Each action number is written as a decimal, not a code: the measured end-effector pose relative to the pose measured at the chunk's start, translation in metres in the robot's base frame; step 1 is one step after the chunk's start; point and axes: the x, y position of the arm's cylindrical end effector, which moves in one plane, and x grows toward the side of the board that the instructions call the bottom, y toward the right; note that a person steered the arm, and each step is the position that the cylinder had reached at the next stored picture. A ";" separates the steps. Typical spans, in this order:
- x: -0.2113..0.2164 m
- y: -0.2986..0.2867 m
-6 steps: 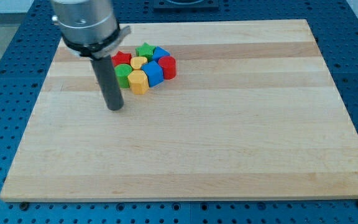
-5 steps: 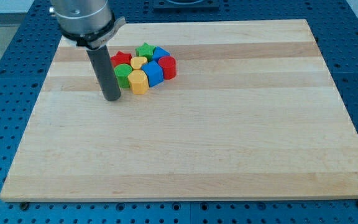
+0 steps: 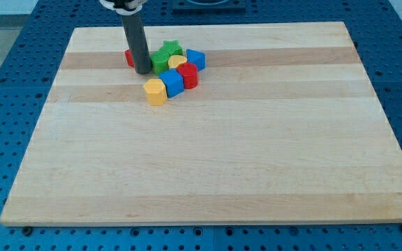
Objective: Move the green circle into the green star
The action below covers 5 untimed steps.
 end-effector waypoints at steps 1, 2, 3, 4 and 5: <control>-0.011 0.012; -0.017 0.014; -0.031 0.028; -0.044 0.040; -0.045 0.040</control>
